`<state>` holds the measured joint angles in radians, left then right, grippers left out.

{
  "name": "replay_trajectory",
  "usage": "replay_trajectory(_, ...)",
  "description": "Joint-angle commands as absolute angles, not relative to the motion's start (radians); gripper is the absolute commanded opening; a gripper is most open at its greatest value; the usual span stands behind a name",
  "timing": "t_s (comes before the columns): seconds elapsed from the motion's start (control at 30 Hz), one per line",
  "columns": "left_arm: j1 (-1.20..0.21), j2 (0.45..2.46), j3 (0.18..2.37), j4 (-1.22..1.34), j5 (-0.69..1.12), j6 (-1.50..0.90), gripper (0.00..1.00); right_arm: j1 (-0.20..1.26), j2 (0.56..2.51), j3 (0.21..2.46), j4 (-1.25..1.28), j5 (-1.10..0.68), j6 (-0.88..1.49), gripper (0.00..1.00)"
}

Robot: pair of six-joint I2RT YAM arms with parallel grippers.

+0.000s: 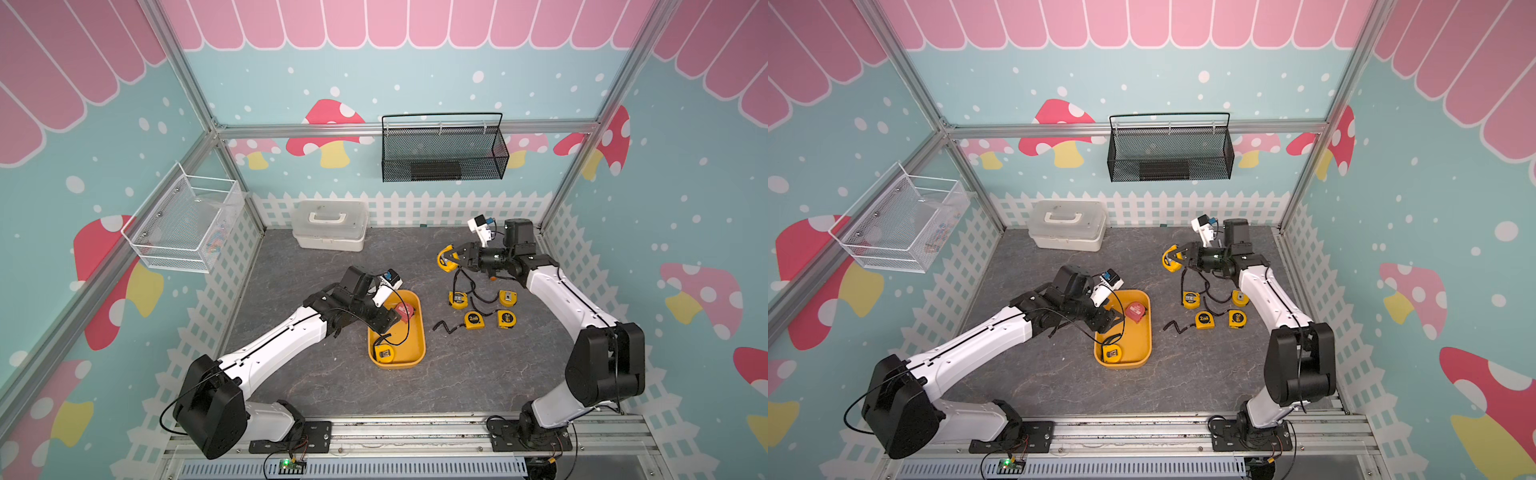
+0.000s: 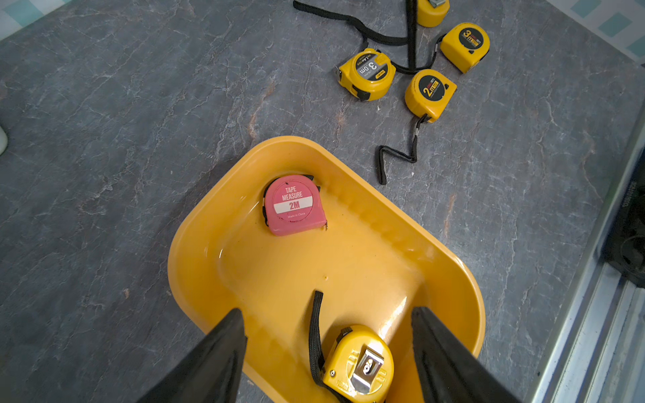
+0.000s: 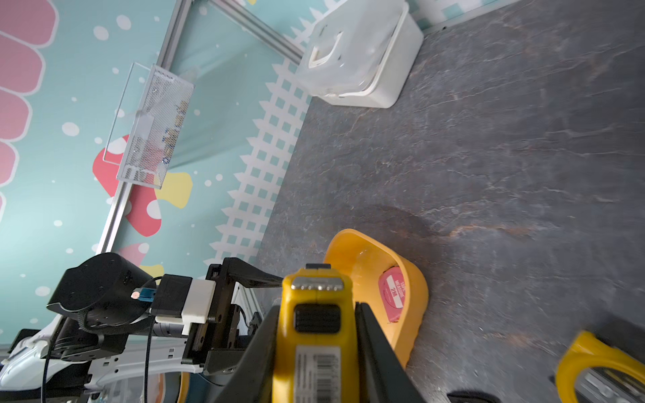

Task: Take the tape measure out of the storage box
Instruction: Place the tape measure at the center of the board.

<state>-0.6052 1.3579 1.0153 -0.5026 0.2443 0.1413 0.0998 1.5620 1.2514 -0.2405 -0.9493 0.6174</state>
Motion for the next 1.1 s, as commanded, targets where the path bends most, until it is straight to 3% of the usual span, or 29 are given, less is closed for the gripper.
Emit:
replay_trajectory(0.0,-0.603,1.371,1.040,-0.484,0.276,0.146,0.76,0.035,1.518,1.191,-0.299,-0.941,0.556,0.31)
replay_trajectory(0.4,-0.602,1.426,1.045,-0.444,0.343,0.162,0.76,-0.229,1.447,0.957,-0.341,-0.846,0.513,0.29)
replay_trajectory(1.07,-0.602,1.502,1.087,-0.419,0.419,0.175,0.76,-0.470,1.391,0.705,-0.313,-0.672,0.508,0.29)
